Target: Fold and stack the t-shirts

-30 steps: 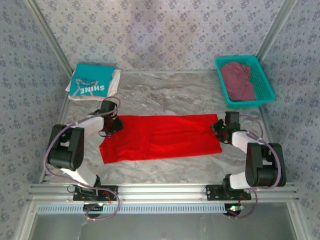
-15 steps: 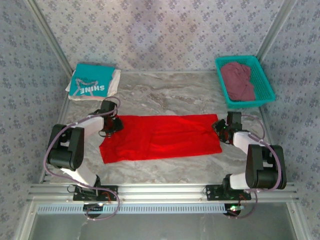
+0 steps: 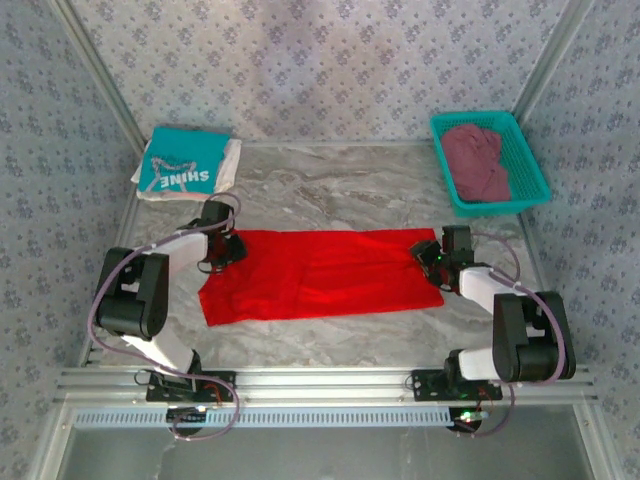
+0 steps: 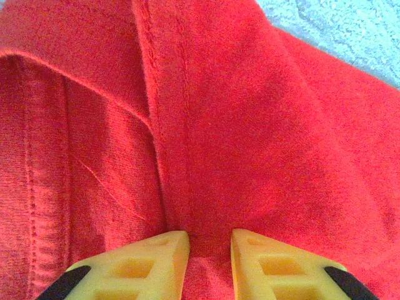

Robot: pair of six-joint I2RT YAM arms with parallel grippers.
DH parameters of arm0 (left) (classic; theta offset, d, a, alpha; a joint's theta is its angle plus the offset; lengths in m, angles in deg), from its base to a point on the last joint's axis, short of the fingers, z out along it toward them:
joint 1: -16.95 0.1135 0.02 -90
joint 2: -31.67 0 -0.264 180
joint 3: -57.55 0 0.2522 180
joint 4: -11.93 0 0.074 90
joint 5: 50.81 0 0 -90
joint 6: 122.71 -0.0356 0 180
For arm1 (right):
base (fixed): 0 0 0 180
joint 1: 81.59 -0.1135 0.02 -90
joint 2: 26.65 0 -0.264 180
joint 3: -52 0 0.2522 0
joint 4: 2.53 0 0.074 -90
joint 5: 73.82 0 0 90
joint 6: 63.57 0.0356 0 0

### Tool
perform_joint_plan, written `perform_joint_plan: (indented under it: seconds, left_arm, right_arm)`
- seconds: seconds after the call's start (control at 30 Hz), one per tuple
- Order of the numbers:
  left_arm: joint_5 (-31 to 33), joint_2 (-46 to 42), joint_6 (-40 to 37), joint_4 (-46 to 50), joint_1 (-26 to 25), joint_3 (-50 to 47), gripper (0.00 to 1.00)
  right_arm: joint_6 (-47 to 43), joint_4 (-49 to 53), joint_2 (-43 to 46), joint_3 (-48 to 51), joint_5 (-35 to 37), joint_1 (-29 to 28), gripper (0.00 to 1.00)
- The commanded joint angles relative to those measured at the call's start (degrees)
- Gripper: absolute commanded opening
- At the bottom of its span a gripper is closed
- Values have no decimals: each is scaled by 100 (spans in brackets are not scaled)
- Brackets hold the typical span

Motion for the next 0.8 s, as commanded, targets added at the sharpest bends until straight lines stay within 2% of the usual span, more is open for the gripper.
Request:
perform_joint_plan:
  seconds: [0.0,0.43,0.6,0.77]
  left_arm:
    - [-14,248,-68,278,45,-147,26]
    - [-1,270,-83,258,45,-168,26]
    - [8,284,-89,269,45,-143,26]
    - [43,284,-92,286,53,-155,26]
  right_arm:
    - [266,-142,1,70,213,-33,52]
    - [486,-804,-515,104,340,-50,42]
    - [414,-866,-591,110,411,-49,24]
    - [-57,-439,-558,-218,407,-18,14]
